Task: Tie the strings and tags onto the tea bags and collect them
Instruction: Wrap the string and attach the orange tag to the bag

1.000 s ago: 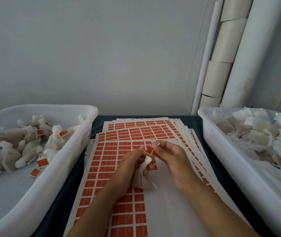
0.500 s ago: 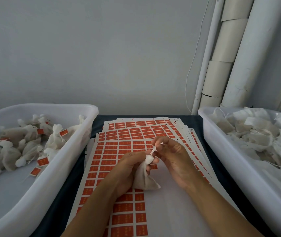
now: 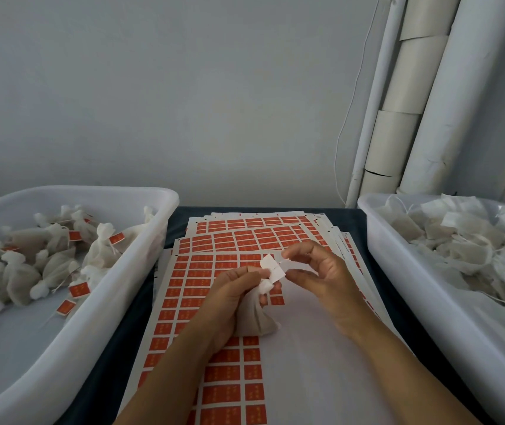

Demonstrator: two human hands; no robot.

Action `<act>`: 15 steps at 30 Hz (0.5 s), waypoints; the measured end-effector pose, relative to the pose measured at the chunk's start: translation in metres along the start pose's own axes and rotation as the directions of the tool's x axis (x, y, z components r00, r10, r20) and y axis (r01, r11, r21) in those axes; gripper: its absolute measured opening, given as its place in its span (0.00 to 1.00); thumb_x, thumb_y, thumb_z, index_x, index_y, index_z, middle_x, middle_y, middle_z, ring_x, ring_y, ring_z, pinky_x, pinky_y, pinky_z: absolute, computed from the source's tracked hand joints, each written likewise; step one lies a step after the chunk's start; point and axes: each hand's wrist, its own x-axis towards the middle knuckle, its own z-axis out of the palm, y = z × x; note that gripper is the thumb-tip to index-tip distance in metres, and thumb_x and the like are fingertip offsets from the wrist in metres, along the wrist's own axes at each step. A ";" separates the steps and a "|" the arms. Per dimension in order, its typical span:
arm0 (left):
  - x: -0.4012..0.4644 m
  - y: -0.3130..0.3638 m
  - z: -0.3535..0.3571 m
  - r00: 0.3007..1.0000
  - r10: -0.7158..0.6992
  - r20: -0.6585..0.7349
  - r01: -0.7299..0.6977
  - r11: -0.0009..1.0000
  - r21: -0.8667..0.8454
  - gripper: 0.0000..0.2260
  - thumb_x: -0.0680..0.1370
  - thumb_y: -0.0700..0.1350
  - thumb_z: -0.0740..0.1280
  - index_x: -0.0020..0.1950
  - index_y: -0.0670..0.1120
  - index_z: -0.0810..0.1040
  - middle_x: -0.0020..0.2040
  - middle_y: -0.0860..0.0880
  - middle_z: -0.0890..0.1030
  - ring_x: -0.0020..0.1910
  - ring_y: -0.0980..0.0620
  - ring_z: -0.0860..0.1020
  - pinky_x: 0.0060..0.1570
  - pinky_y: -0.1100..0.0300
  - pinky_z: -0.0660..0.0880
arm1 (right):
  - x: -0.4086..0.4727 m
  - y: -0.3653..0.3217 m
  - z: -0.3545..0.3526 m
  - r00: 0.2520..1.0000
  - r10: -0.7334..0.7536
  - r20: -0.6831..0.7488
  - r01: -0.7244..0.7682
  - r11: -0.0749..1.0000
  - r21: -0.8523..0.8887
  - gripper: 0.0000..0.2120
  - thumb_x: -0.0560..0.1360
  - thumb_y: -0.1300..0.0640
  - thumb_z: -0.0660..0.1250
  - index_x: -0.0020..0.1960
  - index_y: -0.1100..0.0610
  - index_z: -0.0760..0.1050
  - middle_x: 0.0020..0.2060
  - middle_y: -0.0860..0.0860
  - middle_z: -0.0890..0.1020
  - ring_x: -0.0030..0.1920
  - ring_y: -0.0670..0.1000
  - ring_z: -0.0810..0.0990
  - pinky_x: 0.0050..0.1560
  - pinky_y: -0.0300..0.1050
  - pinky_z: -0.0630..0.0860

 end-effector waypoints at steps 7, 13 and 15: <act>-0.001 -0.001 0.002 0.999 0.004 0.034 -0.006 0.998 0.055 0.07 0.77 0.44 0.65 0.43 0.45 0.82 0.33 0.50 0.82 0.26 0.57 0.76 0.30 0.65 0.74 | 0.000 0.000 0.001 0.994 -0.106 0.019 0.108 0.987 -0.122 0.03 0.66 0.55 0.71 0.40 0.50 0.79 0.46 0.44 0.81 0.52 0.43 0.78 0.54 0.36 0.75; -0.001 -0.003 0.003 0.998 0.059 0.026 -0.060 0.996 0.068 0.07 0.77 0.44 0.65 0.43 0.45 0.81 0.34 0.51 0.82 0.28 0.57 0.76 0.30 0.66 0.74 | 0.001 0.006 0.002 0.999 -0.046 0.018 0.047 0.995 -0.088 0.05 0.72 0.60 0.69 0.42 0.51 0.78 0.41 0.40 0.81 0.50 0.40 0.78 0.49 0.27 0.73; -0.001 -0.004 0.003 0.997 0.074 0.020 -0.075 0.995 0.064 0.06 0.76 0.44 0.65 0.44 0.45 0.81 0.34 0.52 0.82 0.28 0.57 0.76 0.30 0.66 0.74 | 0.001 0.007 0.003 1.000 -0.025 0.007 0.025 0.997 -0.077 0.04 0.73 0.61 0.68 0.42 0.52 0.77 0.40 0.39 0.81 0.49 0.38 0.78 0.47 0.25 0.72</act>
